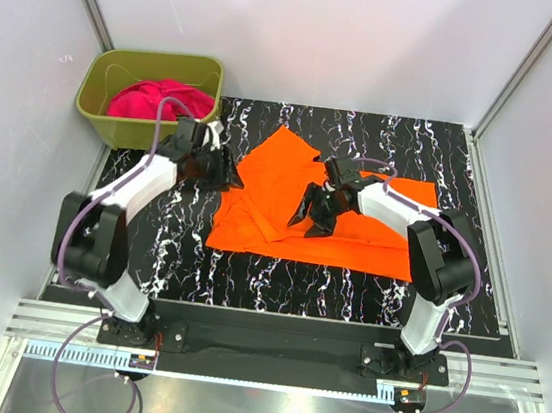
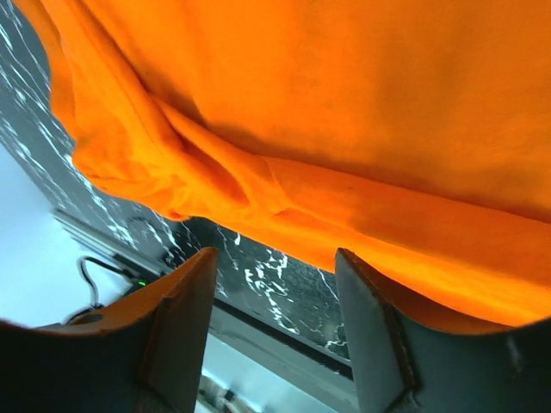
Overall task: Fold and stack the t-shirts
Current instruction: Fold the tshirt
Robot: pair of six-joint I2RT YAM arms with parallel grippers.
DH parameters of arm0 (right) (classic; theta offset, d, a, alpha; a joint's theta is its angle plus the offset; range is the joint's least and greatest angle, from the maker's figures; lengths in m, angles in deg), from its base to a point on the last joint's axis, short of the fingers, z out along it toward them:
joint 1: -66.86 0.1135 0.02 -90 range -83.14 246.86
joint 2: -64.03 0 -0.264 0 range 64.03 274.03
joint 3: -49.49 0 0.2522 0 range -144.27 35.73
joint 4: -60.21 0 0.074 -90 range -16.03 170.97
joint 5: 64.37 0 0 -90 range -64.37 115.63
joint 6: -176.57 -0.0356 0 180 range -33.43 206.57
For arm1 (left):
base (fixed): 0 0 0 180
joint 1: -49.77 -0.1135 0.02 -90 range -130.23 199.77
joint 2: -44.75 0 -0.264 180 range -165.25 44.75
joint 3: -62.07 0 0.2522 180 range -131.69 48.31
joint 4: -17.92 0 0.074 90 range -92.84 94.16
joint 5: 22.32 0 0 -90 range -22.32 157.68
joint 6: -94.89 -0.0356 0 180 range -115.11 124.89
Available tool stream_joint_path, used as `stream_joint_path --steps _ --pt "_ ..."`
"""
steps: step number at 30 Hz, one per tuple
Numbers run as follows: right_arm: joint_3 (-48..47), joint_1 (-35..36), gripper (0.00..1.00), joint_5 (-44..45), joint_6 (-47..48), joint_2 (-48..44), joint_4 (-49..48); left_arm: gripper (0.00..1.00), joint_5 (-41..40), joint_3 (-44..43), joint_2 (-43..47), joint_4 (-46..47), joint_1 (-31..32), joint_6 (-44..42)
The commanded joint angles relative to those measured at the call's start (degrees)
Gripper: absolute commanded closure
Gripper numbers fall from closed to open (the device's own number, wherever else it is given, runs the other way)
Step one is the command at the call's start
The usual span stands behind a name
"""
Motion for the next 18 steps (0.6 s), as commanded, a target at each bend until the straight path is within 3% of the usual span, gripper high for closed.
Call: stream_joint_path --steps 1,6,9,11,18 --pt "-3.9 3.6 0.38 1.1 3.9 0.0 0.1 0.49 -3.0 7.4 8.0 -3.8 -0.2 -3.2" --pt "-9.2 9.9 0.45 4.9 7.3 2.6 3.6 0.5 -3.6 18.9 18.0 -6.3 -1.1 -2.5" --pt "-11.5 12.1 0.58 4.8 6.3 5.5 4.1 0.5 -3.0 24.5 21.6 -6.3 -2.3 0.8" --pt "-12.5 13.1 0.73 5.5 5.5 7.6 4.2 0.51 -2.6 26.5 22.3 -6.1 -3.4 2.4" --pt "-16.5 14.4 0.86 9.9 6.3 11.1 5.2 0.53 -0.2 27.2 22.8 -6.3 -8.7 3.0"
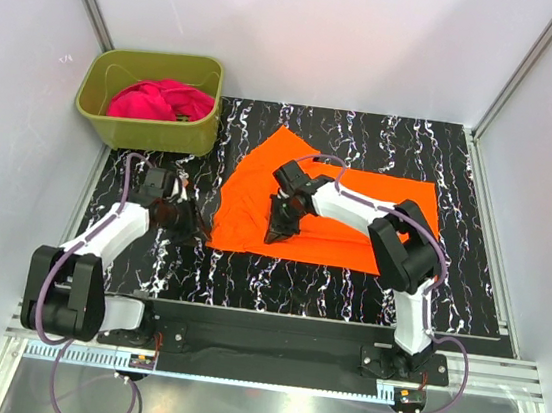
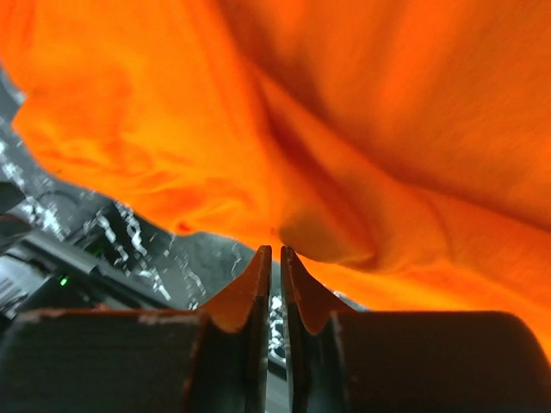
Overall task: Fold and stack the t-shirts
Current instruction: Fold the tshirt
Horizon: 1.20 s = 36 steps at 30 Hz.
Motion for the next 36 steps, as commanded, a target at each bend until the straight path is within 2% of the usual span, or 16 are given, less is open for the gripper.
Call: stream_joint_path --steps 1,5,11,15,16,19,21,22,23,24,26,27,31,36 --pt "-4.3 0.5 0.87 3.3 0.8 1.5 1.1 0.53 1.5 0.0 2.0 1.7 -2.5 1.5" --pt "-5.2 0.5 0.93 3.9 0.0 3.2 1.8 0.53 2.2 0.4 1.3 1.7 -4.7 3.0" --pt "-9.8 -0.8 0.93 20.6 5.0 4.7 8.0 0.52 2.5 1.6 1.8 1.6 -7.2 3.1" --pt "-16.2 -5.8 0.92 26.5 8.6 7.4 11.4 0.46 3.2 1.7 2.0 1.4 -7.6 3.5" --pt "-17.7 -7.2 0.92 27.4 9.4 8.2 13.8 0.41 3.6 1.6 1.9 1.2 -7.6 3.7" --pt "-22.8 -9.4 0.84 29.8 13.4 6.7 16.6 0.36 5.3 1.4 1.4 1.3 -7.7 3.6" --pt "-24.0 -9.6 0.69 28.2 15.6 4.9 16.9 0.32 6.3 1.8 1.0 2.3 -7.6 3.3" --pt "-23.7 -9.7 0.64 28.0 15.3 2.5 18.1 0.31 7.0 2.1 0.4 3.1 -7.7 3.3" --pt "-22.8 -9.7 0.62 27.4 14.3 1.0 18.2 0.3 7.7 2.5 0.0 3.8 -7.7 3.4" --pt "-19.8 -9.8 0.55 26.4 13.7 -0.9 18.2 0.3 8.1 2.7 -0.5 4.1 -7.7 3.5" --pt "-15.4 -10.5 0.5 23.4 11.8 -6.6 17.1 0.3 9.7 3.7 -2.2 6.6 -7.7 4.5" --pt "-10.4 -10.9 0.45 22.8 11.2 -8.4 16.7 0.3 10.0 4.1 -2.8 8.4 -7.7 4.9" --pt "3.8 -14.8 0.39 19.9 8.8 -19.5 13.0 0.31 10.6 5.5 -5.2 12.8 -7.6 6.5" --pt "21.2 -25.9 0.38 14.8 5.2 -29.5 9.0 0.31 10.9 5.1 -9.6 16.6 -7.5 8.2"
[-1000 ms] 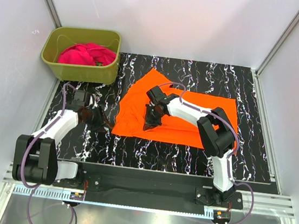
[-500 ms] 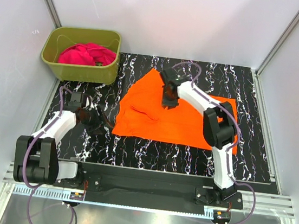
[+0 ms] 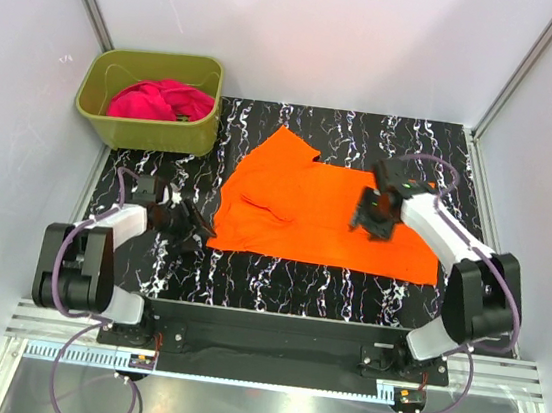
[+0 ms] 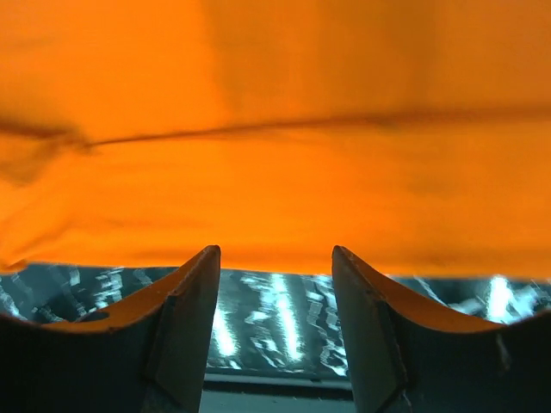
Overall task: Fold and stack the t-shirts
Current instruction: Fold the tshirt
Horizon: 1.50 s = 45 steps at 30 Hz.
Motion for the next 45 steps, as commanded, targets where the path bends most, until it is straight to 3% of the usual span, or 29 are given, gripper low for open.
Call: stream_joint_path --steps 1,3,6,7,10,11,12,19,26,31,33,37,38,43,45 --pt "8.5 -7.1 0.4 -3.7 -3.7 -6.2 -3.2 0.34 1.6 -0.7 -3.1 6.6 0.2 1.6" --pt "12.2 -10.9 0.42 -3.2 -4.0 -8.6 -3.8 0.39 2.1 -1.6 -5.1 7.8 0.4 1.9" --pt "14.8 -13.9 0.48 -1.8 -4.6 -9.3 -4.0 0.58 2.0 -3.2 -6.5 8.1 0.5 1.6" --pt "15.1 -15.7 0.5 -1.7 -4.9 -9.0 -4.1 0.7 1.6 -3.6 -6.7 8.1 0.5 1.2" --pt "16.1 -18.8 0.56 0.1 -6.5 -8.1 -4.2 0.86 0.1 -5.3 -6.0 6.5 0.5 -0.6" --pt "16.2 -19.5 0.57 1.1 -7.0 -7.9 -4.2 0.99 -0.5 -5.9 -5.6 5.8 0.5 -1.3" --pt "16.6 -20.0 0.6 1.9 -7.4 -7.6 -4.3 1.0 -2.2 -6.3 -5.1 4.2 0.6 -1.8" --pt "20.8 -27.2 0.77 6.9 -13.8 -4.1 -4.3 1.0 -7.2 -8.6 0.0 -0.4 0.9 -6.8" --pt "22.4 -33.5 0.81 8.6 -16.5 2.0 -4.7 1.0 -10.3 -6.8 2.2 -2.3 1.3 -5.2" --pt "21.5 -36.7 0.8 9.7 -17.5 4.7 -3.0 1.0 -17.6 -6.6 3.4 -4.5 1.2 -1.8" --pt "20.7 -37.5 0.8 9.9 -17.2 6.2 -2.0 0.93 -20.8 -6.7 4.7 -5.9 1.2 -1.1" --pt "19.5 -37.9 0.76 10.0 -11.7 6.1 -1.8 0.55 -21.8 -7.2 7.6 -6.9 1.2 -1.1" --pt "19.4 -37.8 0.76 9.5 -10.6 5.6 -1.8 0.41 -21.2 -7.3 7.4 -7.4 1.1 -1.1" --pt "18.0 -37.8 0.69 5.4 -6.6 -1.4 0.0 0.38 -15.0 -5.5 9.7 -8.9 1.2 -0.6" --pt "17.4 -37.6 0.67 2.6 -6.1 -5.0 1.1 0.39 -8.9 -4.5 10.7 -5.6 1.6 -1.2"
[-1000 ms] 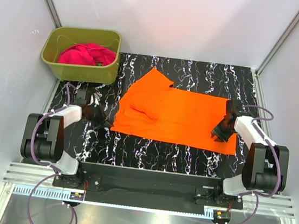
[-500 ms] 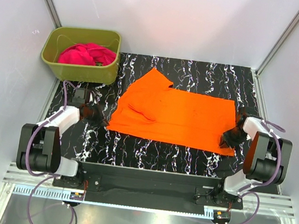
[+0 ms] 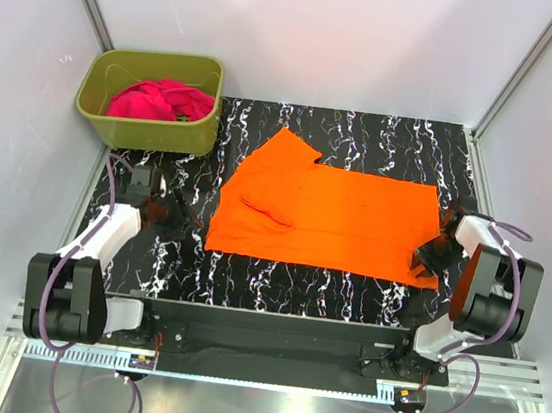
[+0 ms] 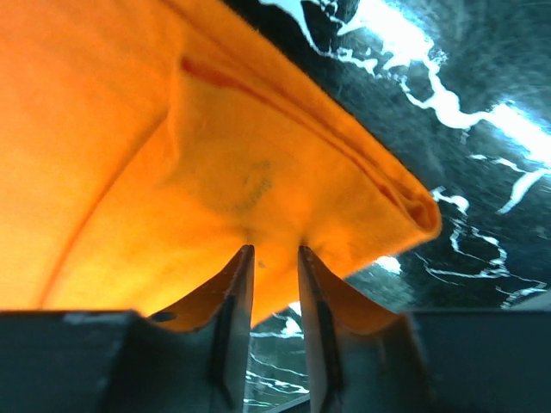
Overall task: Fold and stack the t-shirts
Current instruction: Fold the tshirt
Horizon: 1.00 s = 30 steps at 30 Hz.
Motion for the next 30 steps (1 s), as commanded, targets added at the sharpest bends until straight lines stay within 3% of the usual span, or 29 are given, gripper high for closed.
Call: stream_joint_path --steps 1,5,9,13,19,22,26,30 --pt "-0.2 -0.4 0.65 0.8 4.6 -6.3 1.1 0.4 9.7 1.3 2.7 4.0 0.3 -0.6" --pt "-0.7 -0.3 0.55 -1.1 7.0 -10.1 1.3 0.46 16.6 0.6 0.2 10.0 3.9 -0.2" --pt "-0.9 -0.3 0.52 -0.6 7.7 -7.3 1.3 0.5 20.9 -0.8 -5.2 14.8 8.5 1.9" --pt "-1.4 -0.4 0.52 1.7 6.7 -2.7 0.9 0.5 18.4 -1.4 -11.2 15.9 9.7 2.2" --pt "-2.0 -2.5 0.53 8.3 7.9 2.3 0.2 0.51 10.9 -3.0 -18.3 10.6 5.0 -2.3" --pt "-2.6 -2.9 0.53 10.1 7.7 0.8 1.6 0.5 11.0 -4.7 -15.4 6.1 4.2 -5.1" --pt "-6.4 -1.9 0.5 9.2 10.4 -3.8 3.9 0.4 11.3 -5.4 -5.4 0.2 6.7 -6.0" --pt "-11.5 6.9 0.43 1.9 10.3 -12.0 2.6 0.35 10.9 -7.6 2.6 -1.3 10.2 -6.1"
